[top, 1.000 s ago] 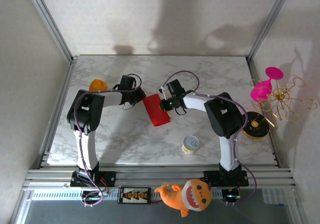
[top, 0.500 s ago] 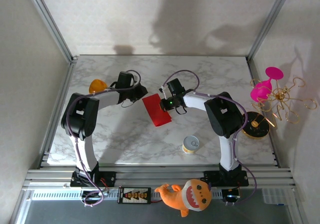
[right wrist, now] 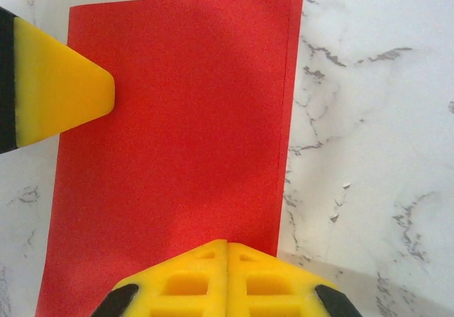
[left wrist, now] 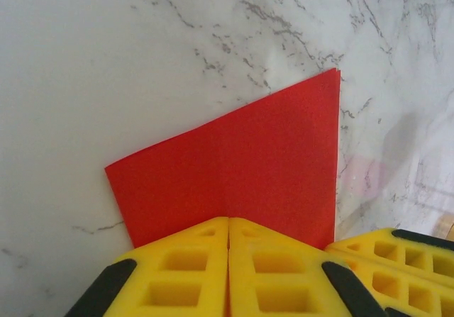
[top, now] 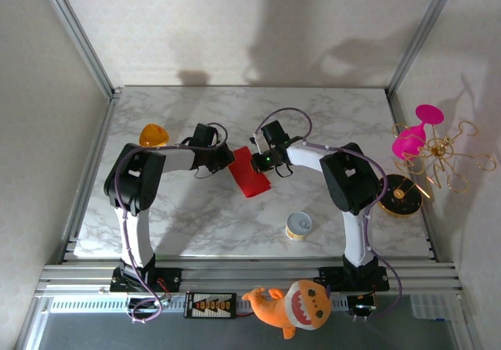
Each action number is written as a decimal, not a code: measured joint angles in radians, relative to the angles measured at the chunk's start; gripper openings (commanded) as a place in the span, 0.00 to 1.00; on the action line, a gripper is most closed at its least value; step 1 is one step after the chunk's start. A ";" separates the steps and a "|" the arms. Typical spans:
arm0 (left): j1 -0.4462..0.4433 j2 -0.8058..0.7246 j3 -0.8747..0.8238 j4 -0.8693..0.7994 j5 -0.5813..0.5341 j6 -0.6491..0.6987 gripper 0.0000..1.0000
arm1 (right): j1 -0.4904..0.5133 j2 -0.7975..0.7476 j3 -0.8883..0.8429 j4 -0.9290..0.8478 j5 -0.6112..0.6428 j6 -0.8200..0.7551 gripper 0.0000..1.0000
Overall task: Fold a paper plane with a square sheet of paper (pick it up from the middle)
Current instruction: First fold in half a square sheet of paper at the center of the table.
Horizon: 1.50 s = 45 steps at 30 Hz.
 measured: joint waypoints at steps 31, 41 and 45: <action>-0.001 0.009 -0.006 0.040 0.006 -0.007 0.05 | 0.104 -0.041 -0.082 0.075 -0.204 0.435 0.05; -0.001 0.009 -0.008 0.044 0.003 -0.015 0.05 | 0.106 -0.018 -0.097 0.101 -0.227 0.442 0.05; -0.001 0.009 -0.008 0.044 0.002 -0.015 0.04 | 0.114 -0.039 -0.138 0.136 -0.232 0.439 0.05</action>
